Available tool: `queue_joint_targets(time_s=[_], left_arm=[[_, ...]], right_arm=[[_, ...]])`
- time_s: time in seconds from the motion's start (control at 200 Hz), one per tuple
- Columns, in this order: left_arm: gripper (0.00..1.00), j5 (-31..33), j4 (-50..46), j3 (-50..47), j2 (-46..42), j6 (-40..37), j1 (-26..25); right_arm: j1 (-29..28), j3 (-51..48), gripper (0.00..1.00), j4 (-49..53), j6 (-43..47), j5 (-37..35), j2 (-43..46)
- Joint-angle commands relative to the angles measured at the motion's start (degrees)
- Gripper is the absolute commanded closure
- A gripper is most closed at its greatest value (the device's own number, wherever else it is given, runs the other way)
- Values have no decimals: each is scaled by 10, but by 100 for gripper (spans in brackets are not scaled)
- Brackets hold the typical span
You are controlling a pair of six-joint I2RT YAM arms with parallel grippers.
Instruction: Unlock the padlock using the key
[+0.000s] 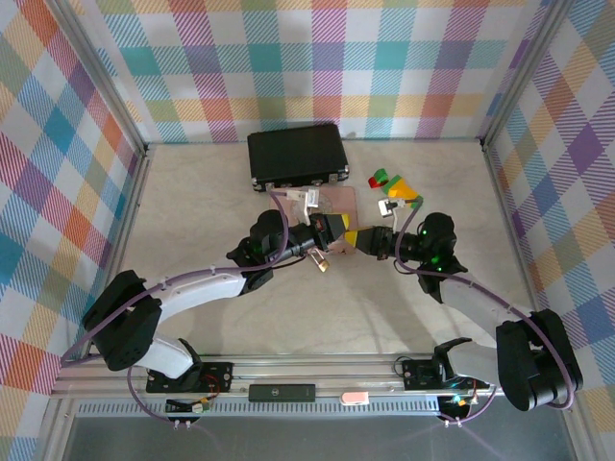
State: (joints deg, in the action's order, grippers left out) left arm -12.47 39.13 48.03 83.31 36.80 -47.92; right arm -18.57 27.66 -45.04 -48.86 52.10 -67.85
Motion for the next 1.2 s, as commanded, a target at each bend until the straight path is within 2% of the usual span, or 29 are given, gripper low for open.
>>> queue_joint_targets(time_s=[0.0, 0.185, 0.24, 0.305, 0.53, 0.56, 0.63, 0.7, 0.83, 0.96, 1.05, 1.135, 1.195], left_arm=[[100, 1, 43, -7, 8, 13, -10], [100, 4, 68, -12, 19, 27, -11], [100, 6, 73, -13, 22, 31, -11], [100, 9, 80, -15, 23, 34, -12], [100, 39, 81, -33, 3, 35, -11], [90, 46, 72, -38, -6, 32, -10], [52, 72, 37, -49, -37, 24, -8], [33, 104, -30, -62, -76, 11, -4], [31, 156, -215, -68, -149, -23, -1], [33, 188, -350, -81, -175, -18, -10], [33, 209, -369, -106, -160, 17, -29], [28, 242, -350, -119, -124, 43, -57], [27, 288, -347, -110, -86, 63, -80]], right_arm=[[-2, -8, 83, -57, -21, -6, -6], [-2, -9, 84, -64, -25, -12, -3], [-1, -9, 88, -65, -25, -13, -2], [-2, -8, 100, -68, -25, -9, -4], [-1, -11, 100, -55, -15, -19, -1], [-2, -9, 100, -46, -10, -20, 2], [-1, -2, 100, -1, 12, -21, 9], [0, 8, 100, 71, 49, -27, 22], [4, 30, 100, 235, 124, -53, 42], [5, 52, 100, 388, 188, -127, 46], [5, 65, 100, 461, 215, -181, 37], [5, 69, 100, 487, 220, -211, 29], [5, 69, 100, 492, 221, -219, 26]])
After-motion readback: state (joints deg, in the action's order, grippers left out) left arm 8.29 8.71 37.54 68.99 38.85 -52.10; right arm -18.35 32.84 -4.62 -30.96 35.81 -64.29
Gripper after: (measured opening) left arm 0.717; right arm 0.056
